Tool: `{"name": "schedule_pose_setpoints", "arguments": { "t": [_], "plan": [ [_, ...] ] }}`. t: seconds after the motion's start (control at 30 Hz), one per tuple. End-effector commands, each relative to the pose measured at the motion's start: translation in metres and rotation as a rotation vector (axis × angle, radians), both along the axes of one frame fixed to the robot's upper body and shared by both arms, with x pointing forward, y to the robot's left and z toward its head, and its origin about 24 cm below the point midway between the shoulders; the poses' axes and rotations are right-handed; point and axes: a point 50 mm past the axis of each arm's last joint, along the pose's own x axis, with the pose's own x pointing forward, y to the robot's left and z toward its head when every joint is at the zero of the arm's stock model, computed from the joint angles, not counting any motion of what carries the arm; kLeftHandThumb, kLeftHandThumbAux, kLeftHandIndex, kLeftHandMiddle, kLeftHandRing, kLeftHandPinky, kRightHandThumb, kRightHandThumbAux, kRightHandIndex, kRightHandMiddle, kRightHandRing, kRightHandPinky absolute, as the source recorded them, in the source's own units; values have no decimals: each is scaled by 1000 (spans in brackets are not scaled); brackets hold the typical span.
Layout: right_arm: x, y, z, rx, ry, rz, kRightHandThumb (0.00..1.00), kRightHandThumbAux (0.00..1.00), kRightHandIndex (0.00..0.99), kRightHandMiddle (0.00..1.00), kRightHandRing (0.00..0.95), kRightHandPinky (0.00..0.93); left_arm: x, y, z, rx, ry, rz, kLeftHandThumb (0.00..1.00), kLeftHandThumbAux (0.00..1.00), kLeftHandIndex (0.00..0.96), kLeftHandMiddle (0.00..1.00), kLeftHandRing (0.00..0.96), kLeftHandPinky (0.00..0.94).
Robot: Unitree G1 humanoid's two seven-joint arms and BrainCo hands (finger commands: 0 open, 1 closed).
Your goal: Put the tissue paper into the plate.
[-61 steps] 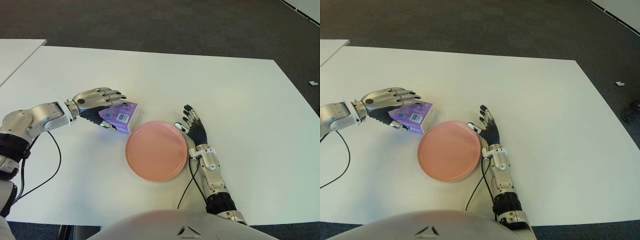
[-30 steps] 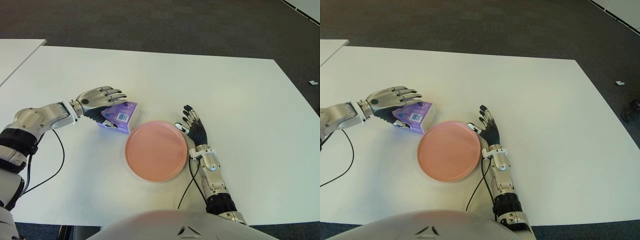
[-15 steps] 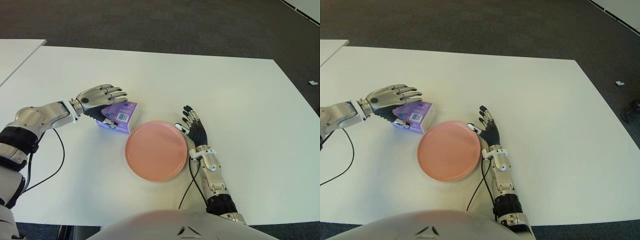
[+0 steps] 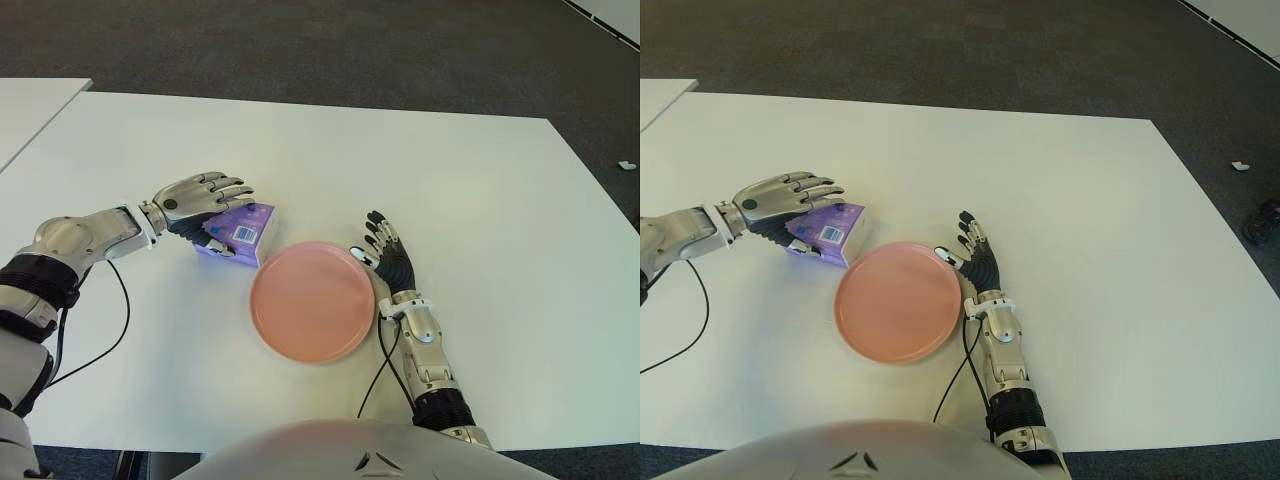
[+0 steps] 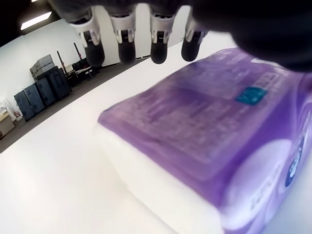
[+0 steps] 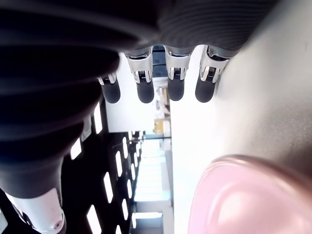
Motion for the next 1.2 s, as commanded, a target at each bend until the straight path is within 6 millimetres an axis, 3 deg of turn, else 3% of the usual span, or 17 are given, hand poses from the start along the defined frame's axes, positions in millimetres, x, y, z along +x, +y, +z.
{"name": "schedule_pose_setpoints", "arguments": {
  "t": [0.03,0.2,0.5,1.2],
  "plan": [
    [-23,-5,-34,-7,202,-12,55,710,7,39,30,35,1,-8,-11,-5,-32,-16,278,132,0,0,0,0],
    [-23,-5,-34,-6,204,-12,57,707,7,36,27,35,3,-14,-20,-7,-48,-19,267,146,0,0,0,0],
    [-23,-5,-34,-10,207,-16,56,712,5,36,28,35,-2,-17,-63,11,-10,16,213,169,0,0,0,0],
    [-25,-7,-34,-12,210,-27,37,723,4,30,18,16,-3,-14,-82,0,73,97,224,162,0,0,0,0]
  ]
}}
